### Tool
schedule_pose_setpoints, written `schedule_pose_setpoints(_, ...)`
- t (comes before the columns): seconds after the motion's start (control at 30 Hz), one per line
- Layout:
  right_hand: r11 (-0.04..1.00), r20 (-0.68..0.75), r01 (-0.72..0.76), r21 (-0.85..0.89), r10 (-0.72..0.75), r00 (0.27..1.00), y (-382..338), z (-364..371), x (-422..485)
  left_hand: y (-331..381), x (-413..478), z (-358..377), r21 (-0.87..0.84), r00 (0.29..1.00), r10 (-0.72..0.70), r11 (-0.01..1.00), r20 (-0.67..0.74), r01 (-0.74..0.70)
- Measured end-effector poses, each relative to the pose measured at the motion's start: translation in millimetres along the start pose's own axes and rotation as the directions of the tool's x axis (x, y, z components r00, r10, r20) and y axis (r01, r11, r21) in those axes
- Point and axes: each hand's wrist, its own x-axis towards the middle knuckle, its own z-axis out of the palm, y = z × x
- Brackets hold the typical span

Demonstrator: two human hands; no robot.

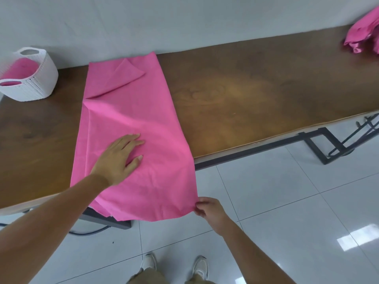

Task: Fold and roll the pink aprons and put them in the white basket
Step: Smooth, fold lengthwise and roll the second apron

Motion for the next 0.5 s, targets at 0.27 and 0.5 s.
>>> schedule_pose_setpoints(0.27, 0.981, 0.115, 0.031, 0.192, -0.054, 0.992, 22, -12, -18, 2, -1, -1, -0.007, 1.000, -0.015, 1.000, -0.003, 0.014)
schedule_pose_setpoints(0.5, 0.993, -0.051, 0.103, -0.051, -0.106, 0.993, 27, -9, -19, 3, -1, -3, -0.014, 1.000, -0.024, 1.000, 0.002, 0.025)
